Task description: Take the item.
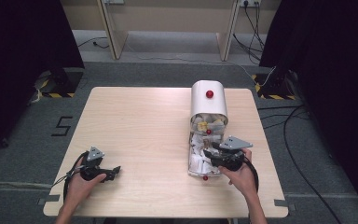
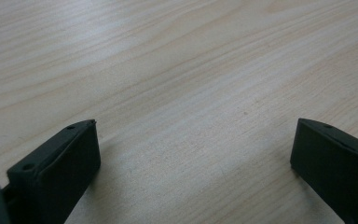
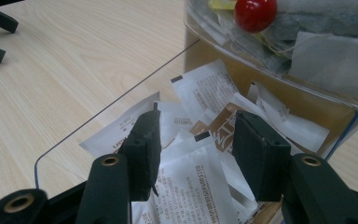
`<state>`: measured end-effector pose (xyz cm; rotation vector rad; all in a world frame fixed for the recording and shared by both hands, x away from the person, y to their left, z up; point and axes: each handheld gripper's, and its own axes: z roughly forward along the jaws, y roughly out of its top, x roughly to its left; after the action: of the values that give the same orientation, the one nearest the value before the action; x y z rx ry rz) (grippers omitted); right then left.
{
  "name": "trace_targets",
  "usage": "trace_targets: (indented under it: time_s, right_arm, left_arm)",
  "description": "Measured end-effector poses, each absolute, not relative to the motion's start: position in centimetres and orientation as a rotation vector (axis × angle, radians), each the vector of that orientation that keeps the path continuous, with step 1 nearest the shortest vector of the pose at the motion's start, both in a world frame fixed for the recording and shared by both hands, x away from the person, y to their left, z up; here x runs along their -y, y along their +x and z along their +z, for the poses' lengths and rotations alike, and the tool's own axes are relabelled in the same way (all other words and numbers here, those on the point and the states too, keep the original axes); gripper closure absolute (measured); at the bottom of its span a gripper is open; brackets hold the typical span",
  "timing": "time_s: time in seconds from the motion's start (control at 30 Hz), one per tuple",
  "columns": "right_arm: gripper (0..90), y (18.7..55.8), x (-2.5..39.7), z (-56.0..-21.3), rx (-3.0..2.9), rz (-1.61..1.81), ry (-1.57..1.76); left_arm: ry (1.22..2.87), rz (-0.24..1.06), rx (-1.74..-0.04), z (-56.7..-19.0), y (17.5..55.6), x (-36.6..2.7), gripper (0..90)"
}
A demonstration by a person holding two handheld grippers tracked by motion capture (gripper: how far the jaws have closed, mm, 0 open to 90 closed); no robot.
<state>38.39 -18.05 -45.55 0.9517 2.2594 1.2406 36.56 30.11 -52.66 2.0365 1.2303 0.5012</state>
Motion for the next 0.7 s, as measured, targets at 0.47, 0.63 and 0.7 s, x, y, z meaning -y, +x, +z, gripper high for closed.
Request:
trace_targets:
  time_s: [0.47, 0.63, 0.7]
  right_arm:
    - [55.2, 38.73, 18.08, -46.45, -2.312, 1.243, 0.968]
    - [58.4, 38.26, 17.89, -46.07, -2.323, 1.253, 0.937]
    - [59.2, 38.04, 17.87, -45.91, -2.331, 1.244, 0.925]
  left_arm:
    - [2.036, 0.501, -1.230, -52.66, 36.56, -30.11, 0.9]
    - [2.036, 0.501, -1.231, -52.66, 36.56, -30.11, 0.9]
    - [2.036, 0.501, -1.230, -52.66, 36.56, -30.11, 0.9]
